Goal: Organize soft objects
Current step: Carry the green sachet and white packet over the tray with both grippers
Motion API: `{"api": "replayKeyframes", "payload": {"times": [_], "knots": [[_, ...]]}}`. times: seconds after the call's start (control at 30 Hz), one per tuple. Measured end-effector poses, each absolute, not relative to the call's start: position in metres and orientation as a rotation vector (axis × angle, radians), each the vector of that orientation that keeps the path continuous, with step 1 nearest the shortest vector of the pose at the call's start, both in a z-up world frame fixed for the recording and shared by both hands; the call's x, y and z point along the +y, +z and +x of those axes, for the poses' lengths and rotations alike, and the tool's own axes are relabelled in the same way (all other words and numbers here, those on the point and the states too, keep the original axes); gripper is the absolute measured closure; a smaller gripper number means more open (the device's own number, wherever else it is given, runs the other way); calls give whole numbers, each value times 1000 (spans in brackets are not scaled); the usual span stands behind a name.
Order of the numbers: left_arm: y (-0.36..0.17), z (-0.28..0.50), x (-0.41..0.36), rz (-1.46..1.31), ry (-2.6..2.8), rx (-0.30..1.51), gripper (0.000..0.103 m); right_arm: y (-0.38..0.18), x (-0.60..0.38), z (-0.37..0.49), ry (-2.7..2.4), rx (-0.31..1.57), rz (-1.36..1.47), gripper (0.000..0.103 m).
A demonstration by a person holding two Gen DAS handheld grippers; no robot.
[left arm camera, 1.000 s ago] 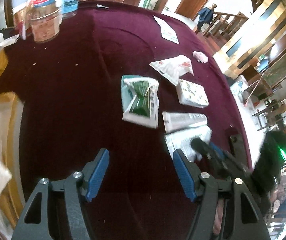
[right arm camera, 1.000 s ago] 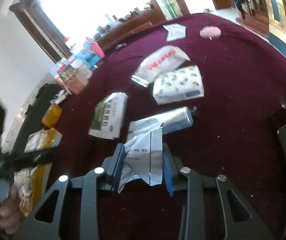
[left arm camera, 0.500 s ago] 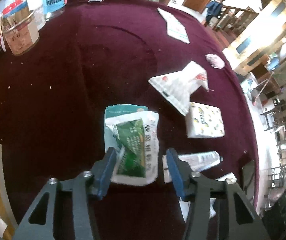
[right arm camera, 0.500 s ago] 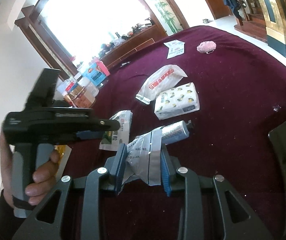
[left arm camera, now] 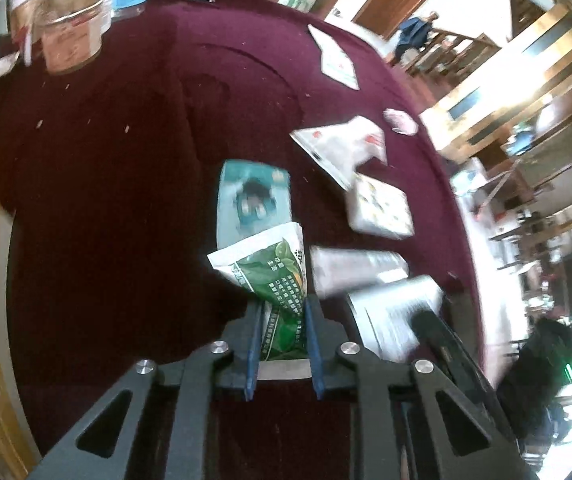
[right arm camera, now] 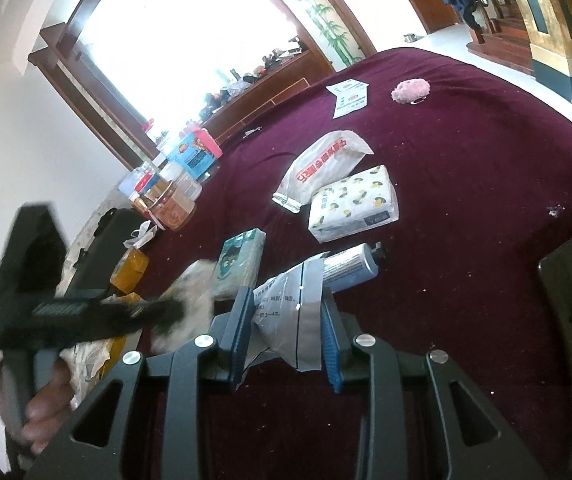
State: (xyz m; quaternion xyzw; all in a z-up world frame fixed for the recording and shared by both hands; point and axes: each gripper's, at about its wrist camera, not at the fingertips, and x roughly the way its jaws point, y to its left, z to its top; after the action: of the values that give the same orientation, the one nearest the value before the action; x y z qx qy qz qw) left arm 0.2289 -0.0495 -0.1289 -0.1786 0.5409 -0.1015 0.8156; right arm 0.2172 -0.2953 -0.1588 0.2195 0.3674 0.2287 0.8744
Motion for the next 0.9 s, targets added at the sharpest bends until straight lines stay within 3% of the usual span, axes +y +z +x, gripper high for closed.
{"api": "replayKeyframes", "payload": {"times": [0.57, 0.9], "knots": [[-91, 63, 46, -559, -209, 991, 83, -147, -270, 191, 541, 754, 420, 72], [-101, 20, 121, -612, -59, 932, 83, -109, -155, 149, 850, 792, 404, 72]]}}
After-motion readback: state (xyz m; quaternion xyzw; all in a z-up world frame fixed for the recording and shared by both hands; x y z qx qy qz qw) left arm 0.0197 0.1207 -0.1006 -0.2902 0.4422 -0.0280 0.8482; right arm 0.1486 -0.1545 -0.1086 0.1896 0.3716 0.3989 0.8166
